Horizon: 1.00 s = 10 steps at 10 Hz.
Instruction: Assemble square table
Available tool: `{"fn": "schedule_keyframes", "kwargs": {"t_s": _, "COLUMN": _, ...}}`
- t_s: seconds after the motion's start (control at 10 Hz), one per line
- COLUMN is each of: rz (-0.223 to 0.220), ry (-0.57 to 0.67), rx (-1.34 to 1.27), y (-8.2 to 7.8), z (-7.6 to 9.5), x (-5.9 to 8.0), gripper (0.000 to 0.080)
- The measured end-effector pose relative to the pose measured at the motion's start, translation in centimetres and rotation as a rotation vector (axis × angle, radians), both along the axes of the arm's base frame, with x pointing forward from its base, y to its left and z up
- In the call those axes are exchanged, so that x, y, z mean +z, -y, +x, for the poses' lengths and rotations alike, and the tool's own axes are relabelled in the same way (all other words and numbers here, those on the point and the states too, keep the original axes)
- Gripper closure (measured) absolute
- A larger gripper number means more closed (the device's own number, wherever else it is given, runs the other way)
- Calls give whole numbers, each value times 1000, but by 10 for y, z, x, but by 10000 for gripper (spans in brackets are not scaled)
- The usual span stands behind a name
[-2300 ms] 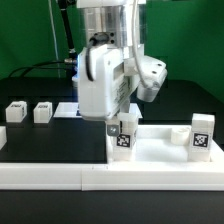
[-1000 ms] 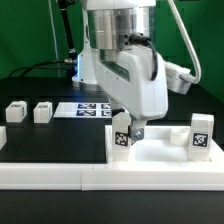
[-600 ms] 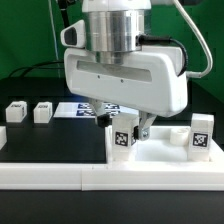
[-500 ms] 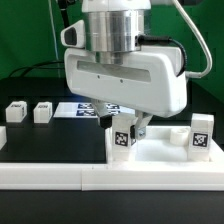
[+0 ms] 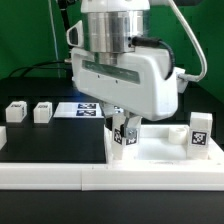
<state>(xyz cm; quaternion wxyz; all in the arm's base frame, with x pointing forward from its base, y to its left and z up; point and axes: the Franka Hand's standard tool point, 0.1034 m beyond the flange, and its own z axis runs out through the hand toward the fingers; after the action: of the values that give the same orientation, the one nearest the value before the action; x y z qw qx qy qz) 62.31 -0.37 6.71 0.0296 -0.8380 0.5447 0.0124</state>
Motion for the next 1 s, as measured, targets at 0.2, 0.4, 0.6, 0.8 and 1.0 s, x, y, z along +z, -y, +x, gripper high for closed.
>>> {"fn": "schedule_keyframes", "kwargs": {"t_s": 0.2, "rz": 1, "ry": -7, "rx": -109, "y": 1, "z": 0, "x": 0, "gripper": 511}}
{"fn": "schedule_keyframes", "kwargs": {"t_s": 0.4, "rz": 28, "ry": -11, "rx": -313, "y": 9, "z": 1, "x": 0, "gripper": 511}}
{"fn": "schedule_keyframes", "kwargs": {"t_s": 0.6, "rz": 46, "ry": -25, "rx": -508, "y": 11, "z": 0, "x": -1, "gripper": 511}}
{"fn": "schedule_keyframes", "kwargs": {"t_s": 0.8, "rz": 94, "ry": -48, "rx": -770, "y": 10, "z": 0, "x": 1, "gripper": 509}}
{"fn": "schedule_keyframes", "kwargs": {"t_s": 1.0, "rz": 105, "ry": -67, "rx": -909, "y": 7, "z": 0, "x": 1, "gripper": 505}}
